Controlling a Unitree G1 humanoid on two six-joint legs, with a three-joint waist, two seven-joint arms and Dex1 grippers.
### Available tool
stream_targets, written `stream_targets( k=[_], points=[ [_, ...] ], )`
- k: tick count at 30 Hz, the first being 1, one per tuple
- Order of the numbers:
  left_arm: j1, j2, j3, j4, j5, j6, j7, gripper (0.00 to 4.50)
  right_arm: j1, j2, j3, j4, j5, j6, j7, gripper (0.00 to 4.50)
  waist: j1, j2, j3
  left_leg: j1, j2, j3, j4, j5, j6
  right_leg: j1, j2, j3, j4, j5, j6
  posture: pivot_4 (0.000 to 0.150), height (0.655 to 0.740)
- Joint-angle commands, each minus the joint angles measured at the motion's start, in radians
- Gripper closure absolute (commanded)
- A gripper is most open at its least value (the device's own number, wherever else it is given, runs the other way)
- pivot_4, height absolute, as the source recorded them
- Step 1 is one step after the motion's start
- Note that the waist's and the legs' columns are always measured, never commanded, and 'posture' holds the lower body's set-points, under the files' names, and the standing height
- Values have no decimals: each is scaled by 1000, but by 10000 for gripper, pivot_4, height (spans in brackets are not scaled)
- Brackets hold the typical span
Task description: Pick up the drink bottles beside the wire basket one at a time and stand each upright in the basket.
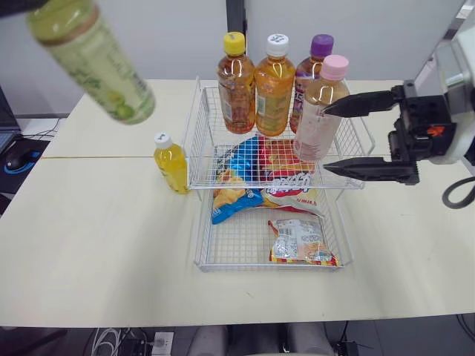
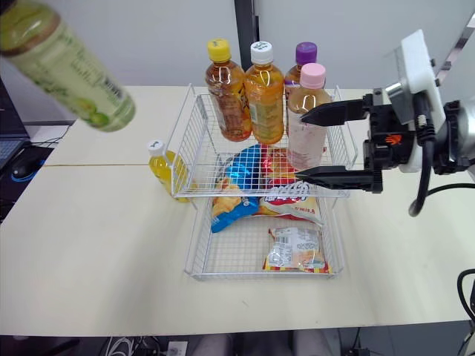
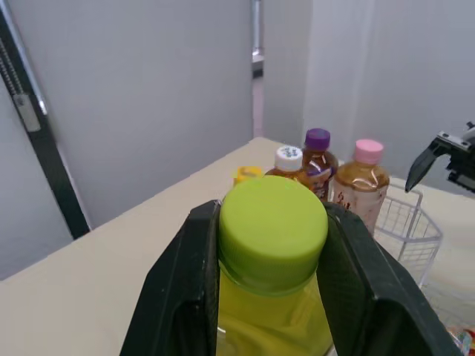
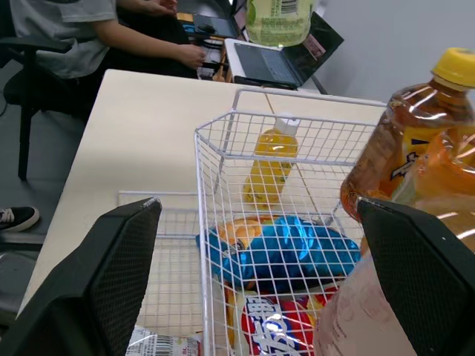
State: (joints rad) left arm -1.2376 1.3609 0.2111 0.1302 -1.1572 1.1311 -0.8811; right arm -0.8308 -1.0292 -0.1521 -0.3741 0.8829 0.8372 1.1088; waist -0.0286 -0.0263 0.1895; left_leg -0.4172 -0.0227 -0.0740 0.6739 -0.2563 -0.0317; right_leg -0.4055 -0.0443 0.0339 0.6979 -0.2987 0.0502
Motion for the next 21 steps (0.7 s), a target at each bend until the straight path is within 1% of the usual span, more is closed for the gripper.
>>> stream_targets(
  k=[1,5,8,12,15,19,21],
  points=[
    [-197,-79,-98,64,74,27,-62,31006,18,-34,-83,-31,23,4,-17,0,0,0,0,-1,0,0,1,0,0,0,0,0,0,0,0,1500,7400],
    [-313,-197,-189,126,161,54,-138,31006,41,-51,-111,-40,35,13,-31,0,-3,0,0,0,0,1,2,0,0,0,0,2,1,0,0,1500,7400],
    [-347,-278,-247,148,232,40,-196,31006,54,-66,-127,-45,36,14,-44,0,-9,0,0,0,1,1,2,0,0,-1,1,2,1,0,0,1500,7400],
    [-350,-397,-294,169,330,-29,-225,31006,72,-82,-153,-48,33,16,-67,0,-11,1,1,-1,1,1,2,0,0,-1,1,3,1,0,0,1500,7400],
    [-340,-483,-292,172,356,-38,-233,31006,88,-89,-170,-60,46,23,-80,0,-7,1,1,-1,1,1,2,0,0,-2,0,3,1,0,0,1500,7400],
    [-307,-566,-311,154,391,-47,-253,31006,101,-96,-183,-70,57,28,-97,0,-7,1,1,-2,0,2,2,0,0,-2,0,4,0,0,0,1500,7400],
    [-289,-598,-329,143,427,-80,-263,31006,109,-99,-192,-77,64,33,-105,0,-7,1,1,-1,0,1,2,0,0,-2,0,4,0,0,0,1500,7400]
  ],
)
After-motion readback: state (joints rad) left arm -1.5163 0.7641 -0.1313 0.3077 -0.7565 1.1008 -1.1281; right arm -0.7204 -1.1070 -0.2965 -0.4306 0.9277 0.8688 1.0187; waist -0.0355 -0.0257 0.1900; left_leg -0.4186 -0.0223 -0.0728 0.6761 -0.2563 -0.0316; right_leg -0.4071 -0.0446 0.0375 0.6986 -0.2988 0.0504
